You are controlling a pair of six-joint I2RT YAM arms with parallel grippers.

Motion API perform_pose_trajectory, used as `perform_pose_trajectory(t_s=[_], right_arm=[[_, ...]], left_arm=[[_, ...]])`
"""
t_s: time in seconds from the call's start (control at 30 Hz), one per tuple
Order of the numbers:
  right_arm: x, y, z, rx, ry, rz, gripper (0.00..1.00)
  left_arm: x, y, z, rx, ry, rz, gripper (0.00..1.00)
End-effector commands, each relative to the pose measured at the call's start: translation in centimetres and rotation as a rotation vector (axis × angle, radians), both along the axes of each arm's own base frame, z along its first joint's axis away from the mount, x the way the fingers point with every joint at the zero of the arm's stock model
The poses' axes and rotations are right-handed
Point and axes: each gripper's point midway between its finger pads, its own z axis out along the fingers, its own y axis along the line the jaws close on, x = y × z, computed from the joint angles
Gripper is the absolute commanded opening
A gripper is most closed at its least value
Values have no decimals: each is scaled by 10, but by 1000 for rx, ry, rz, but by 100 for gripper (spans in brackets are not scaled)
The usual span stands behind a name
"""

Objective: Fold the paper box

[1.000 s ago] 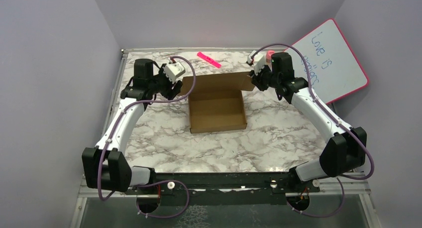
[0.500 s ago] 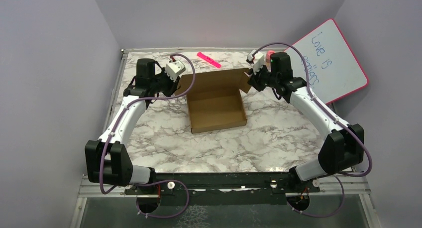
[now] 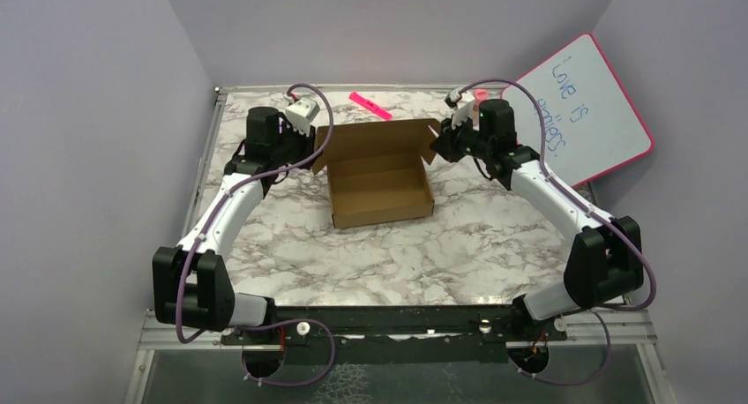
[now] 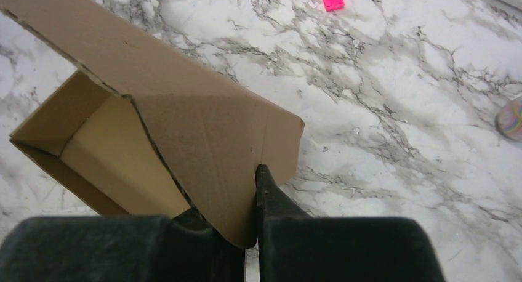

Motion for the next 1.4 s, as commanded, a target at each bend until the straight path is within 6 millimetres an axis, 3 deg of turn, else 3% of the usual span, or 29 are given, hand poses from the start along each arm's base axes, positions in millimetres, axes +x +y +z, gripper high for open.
perform_pose_trajectory(t_s=[0.0,0.2,0.6,0.8,0.9,1.07,1.27,1.37], right_arm=[[-13,4,-7,130,96,-94,13],[-18,2,6,201,85,-183,17],[-18,2,5,177,98,-228,27],[-11,-10,1,111,66,-269,30],[-8,-13,0,86,56,-275,32],[-7,-12,0,76,43,-263,32],[-5,-11,-1,62,33,-248,33],[-5,-9,-2,61,34,-230,33]], left_arm=[[-5,-3,-9,-97,104,162,19],[-9,-10,-10,-140,125,239,21],[-13,-9,0,-201,101,299,33],[-20,8,-5,-69,98,303,42],[-25,30,-4,17,91,364,46],[-41,57,26,99,-1,426,55],[-63,64,58,179,-102,347,80],[-72,62,68,212,-123,285,83]])
